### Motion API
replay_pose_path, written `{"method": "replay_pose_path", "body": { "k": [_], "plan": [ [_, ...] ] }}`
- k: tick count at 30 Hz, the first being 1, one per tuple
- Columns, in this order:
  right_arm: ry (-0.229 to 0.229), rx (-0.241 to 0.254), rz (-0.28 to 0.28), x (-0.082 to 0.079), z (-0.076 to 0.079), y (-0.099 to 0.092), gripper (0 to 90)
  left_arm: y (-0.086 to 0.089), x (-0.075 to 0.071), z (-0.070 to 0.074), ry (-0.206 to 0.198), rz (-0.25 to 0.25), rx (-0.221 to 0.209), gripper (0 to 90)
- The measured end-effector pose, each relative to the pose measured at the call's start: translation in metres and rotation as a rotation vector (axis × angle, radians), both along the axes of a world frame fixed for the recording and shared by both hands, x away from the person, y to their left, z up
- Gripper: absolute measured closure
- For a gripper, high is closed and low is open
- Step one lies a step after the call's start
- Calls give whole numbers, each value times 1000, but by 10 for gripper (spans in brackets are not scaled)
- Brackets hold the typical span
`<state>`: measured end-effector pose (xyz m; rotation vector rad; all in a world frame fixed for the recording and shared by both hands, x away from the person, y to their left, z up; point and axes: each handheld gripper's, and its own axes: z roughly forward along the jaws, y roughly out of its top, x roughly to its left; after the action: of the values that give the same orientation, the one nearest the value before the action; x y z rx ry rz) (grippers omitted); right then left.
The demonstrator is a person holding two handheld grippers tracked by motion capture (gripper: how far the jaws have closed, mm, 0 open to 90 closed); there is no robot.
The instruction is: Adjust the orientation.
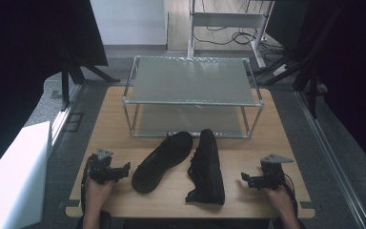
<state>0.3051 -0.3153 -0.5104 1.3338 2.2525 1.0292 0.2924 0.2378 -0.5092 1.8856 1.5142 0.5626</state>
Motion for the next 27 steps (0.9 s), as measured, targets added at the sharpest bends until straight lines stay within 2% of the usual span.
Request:
{"method": "replay_pose_path", "body": {
  "k": [3, 9, 18, 25, 27],
  "plan": [
    [0, 15, 0, 0, 0, 0, 0, -1, 1, 1, -15, -10, -36, 0],
    [8, 20, 4, 0, 0, 0, 0, 1, 3, 0, -19, -19, -48, 0],
    [16, 26, 9, 1, -1, 1, 13, -1, 4, 1, -28, -31, -12, 0],
    [24, 30, 11, 1, -2, 1, 24, -3, 6, 1, -32, -34, -16, 0],
    [27, 30, 14, 1, -2, 1, 30, -4, 7, 0, -23, -40, -8, 0]
  ]
}}
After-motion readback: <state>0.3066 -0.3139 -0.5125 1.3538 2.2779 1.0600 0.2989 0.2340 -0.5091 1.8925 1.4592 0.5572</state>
